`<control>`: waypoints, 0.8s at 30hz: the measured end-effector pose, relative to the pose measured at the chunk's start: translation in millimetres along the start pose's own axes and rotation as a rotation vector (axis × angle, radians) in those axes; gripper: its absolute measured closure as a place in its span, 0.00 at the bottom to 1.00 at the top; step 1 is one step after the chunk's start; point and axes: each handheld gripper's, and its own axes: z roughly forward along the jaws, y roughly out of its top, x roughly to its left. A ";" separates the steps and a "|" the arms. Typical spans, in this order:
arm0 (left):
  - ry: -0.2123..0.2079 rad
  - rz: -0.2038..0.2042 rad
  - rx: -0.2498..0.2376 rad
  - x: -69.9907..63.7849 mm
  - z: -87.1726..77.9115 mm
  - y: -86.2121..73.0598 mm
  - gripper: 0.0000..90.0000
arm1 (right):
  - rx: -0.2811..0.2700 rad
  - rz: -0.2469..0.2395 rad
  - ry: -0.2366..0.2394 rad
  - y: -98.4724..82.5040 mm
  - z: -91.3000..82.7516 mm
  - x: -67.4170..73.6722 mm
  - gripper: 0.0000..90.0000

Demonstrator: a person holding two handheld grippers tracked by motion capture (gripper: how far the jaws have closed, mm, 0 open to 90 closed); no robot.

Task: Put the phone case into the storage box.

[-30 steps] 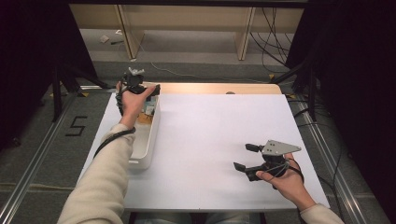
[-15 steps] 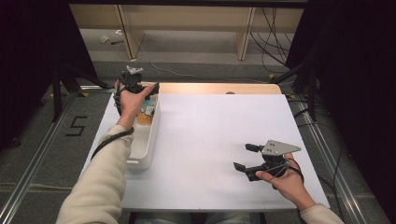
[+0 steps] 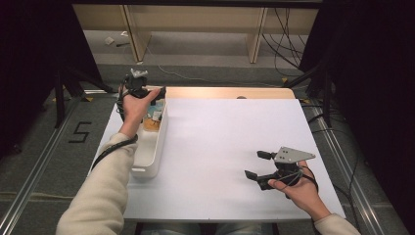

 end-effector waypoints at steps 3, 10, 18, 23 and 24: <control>-0.004 0.004 0.002 -0.6 -2.2 -0.6 0.05 | 0.000 -0.001 0.000 0.0 0.1 0.0 0.18; -0.011 0.010 -0.001 -2.0 -7.7 -1.1 0.06 | 0.001 0.000 0.001 0.1 0.2 0.1 0.18; -0.023 0.014 -0.007 -4.6 -15.0 -3.5 0.06 | 0.000 -0.001 0.000 0.1 0.0 0.2 0.18; -0.033 0.017 -0.013 -5.5 -20.7 -3.5 0.06 | 0.000 0.000 -0.001 0.2 -0.1 0.2 0.18; -0.037 0.016 -0.014 -5.6 -22.0 -3.3 0.06 | 0.000 0.000 -0.001 0.2 -0.1 0.2 0.18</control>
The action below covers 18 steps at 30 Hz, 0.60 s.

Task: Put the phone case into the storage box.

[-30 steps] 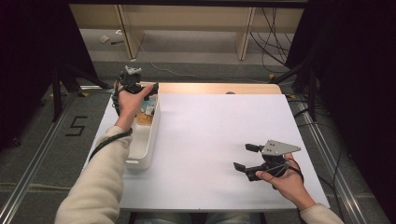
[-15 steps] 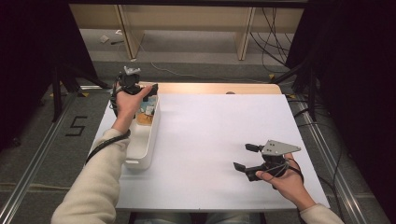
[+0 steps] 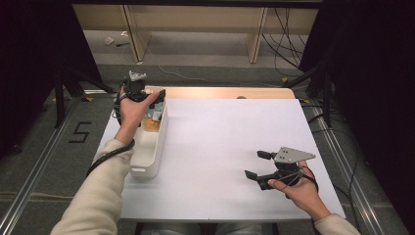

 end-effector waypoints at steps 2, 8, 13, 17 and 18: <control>-0.002 0.006 -0.002 -0.8 -2.4 0.4 0.06 | 0.001 -0.002 0.001 0.0 0.1 0.0 0.18; -0.013 0.011 -0.002 -2.9 -7.3 -0.4 0.06 | 0.002 -0.002 0.001 0.0 0.1 0.1 0.18; -0.023 0.016 -0.004 -4.7 -11.0 -1.6 0.07 | 0.001 -0.003 0.000 0.1 0.0 0.1 0.18; -0.029 0.026 -0.010 -6.9 -15.2 -1.5 0.07 | -0.001 -0.002 0.000 0.2 0.0 0.2 0.18; -0.031 0.024 -0.012 -7.3 -16.1 -1.5 0.07 | 0.000 -0.002 0.000 0.1 0.0 0.2 0.18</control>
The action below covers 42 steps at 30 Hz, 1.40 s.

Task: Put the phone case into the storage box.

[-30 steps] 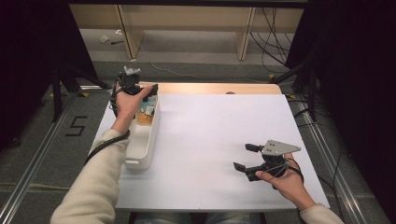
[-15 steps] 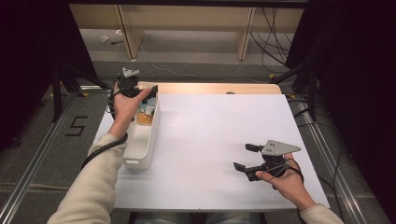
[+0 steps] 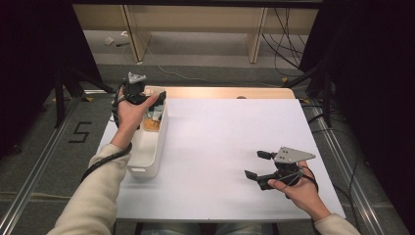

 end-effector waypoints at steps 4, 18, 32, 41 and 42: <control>-0.009 0.003 -0.003 -1.8 -2.8 -0.3 0.07 | 0.000 -0.002 0.003 0.0 0.3 0.0 0.18; -0.048 0.018 -0.012 -10.2 -15.5 -3.3 0.07 | -0.001 -0.003 0.000 0.1 0.1 0.1 0.18; -0.083 0.044 -0.024 -18.4 -29.4 -11.4 0.08 | -0.001 -0.002 0.002 0.0 0.5 0.2 0.18; -0.131 0.062 -0.047 -23.3 -42.1 -15.9 0.08 | -0.001 -0.002 0.002 0.1 0.5 0.3 0.18; -0.135 0.061 -0.050 -23.9 -42.9 -16.6 0.08 | -0.001 -0.003 0.002 0.1 0.4 0.2 0.18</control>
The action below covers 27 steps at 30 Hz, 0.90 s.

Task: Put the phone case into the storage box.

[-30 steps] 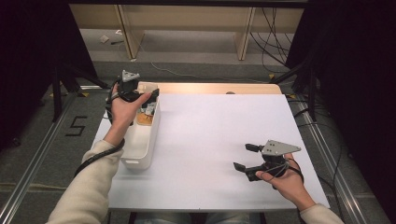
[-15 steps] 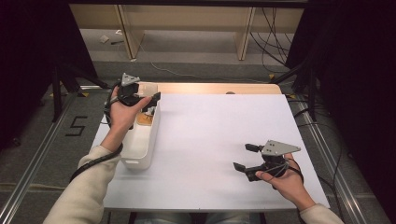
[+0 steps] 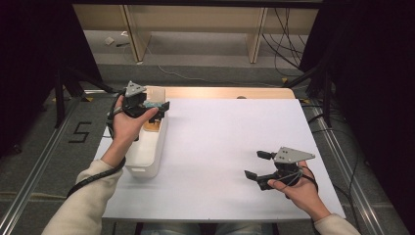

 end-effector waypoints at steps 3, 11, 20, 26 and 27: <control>-0.017 -0.002 -0.003 -1.4 -3.0 -2.8 0.08 | 0.001 0.002 -0.001 -0.1 0.0 0.0 0.18; -0.053 0.025 -0.007 -9.6 -13.2 -9.1 0.08 | 0.002 0.004 -0.001 -0.1 0.2 0.1 0.18; -0.122 0.017 -0.024 -19.0 -22.4 -15.2 0.08 | 0.002 0.002 -0.004 0.1 -0.1 0.3 0.18; -0.151 0.040 -0.024 -25.3 -29.3 -22.2 0.07 | 0.002 -0.001 -0.004 0.1 -0.5 0.2 0.18; -0.157 0.042 -0.022 -26.4 -30.5 -23.9 0.06 | 0.002 -0.001 -0.004 0.2 -0.6 0.2 0.18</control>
